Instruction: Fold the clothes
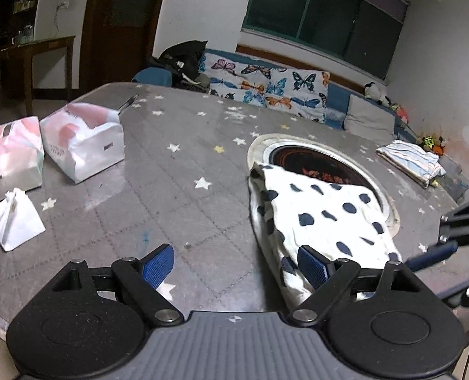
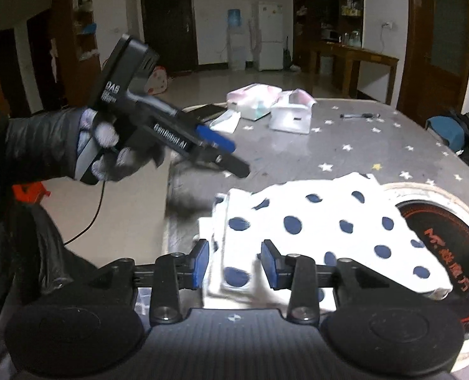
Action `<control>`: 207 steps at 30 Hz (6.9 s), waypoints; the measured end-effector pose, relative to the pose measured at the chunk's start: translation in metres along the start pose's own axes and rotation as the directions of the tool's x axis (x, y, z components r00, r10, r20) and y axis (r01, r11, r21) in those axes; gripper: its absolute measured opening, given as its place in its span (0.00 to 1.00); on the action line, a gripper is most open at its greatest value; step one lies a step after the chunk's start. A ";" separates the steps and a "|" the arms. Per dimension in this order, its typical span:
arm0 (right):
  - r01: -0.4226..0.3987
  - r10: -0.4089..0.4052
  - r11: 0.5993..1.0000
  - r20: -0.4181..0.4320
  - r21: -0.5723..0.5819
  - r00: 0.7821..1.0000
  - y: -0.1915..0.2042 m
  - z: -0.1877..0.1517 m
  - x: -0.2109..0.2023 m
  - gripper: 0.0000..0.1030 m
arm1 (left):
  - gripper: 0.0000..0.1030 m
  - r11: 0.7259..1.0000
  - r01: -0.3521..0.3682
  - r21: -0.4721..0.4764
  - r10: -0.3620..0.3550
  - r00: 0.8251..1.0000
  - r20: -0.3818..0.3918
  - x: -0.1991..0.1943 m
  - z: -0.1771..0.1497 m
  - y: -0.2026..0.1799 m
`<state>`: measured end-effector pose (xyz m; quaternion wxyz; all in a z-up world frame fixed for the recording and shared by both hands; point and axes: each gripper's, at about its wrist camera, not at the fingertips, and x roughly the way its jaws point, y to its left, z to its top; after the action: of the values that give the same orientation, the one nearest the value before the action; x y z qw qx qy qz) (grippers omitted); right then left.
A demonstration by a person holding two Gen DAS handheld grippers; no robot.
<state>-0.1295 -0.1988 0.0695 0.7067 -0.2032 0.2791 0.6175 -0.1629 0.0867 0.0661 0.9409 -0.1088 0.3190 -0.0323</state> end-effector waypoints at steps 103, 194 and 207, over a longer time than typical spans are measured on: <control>0.294 -0.350 0.641 -0.071 0.709 0.934 -0.187 -0.068 0.002 0.33 | 0.96 0.932 -0.249 0.264 0.260 0.966 -0.005 0.072 0.007 0.013; 0.382 -0.384 0.823 -0.083 0.420 0.920 -0.124 -0.010 0.054 0.50 | 0.49 0.961 0.139 0.240 -0.146 0.989 0.012 0.088 0.028 -0.051; 0.501 -0.473 0.775 -0.173 0.385 0.864 -0.089 -0.057 0.007 0.52 | 0.48 0.961 0.130 0.245 -0.137 0.991 0.009 0.092 0.027 -0.051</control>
<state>-0.0497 -0.2432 0.0169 0.8593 -0.1331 0.3653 0.3323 -0.0729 0.0302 0.0438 0.9469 -0.0142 0.2922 -0.1332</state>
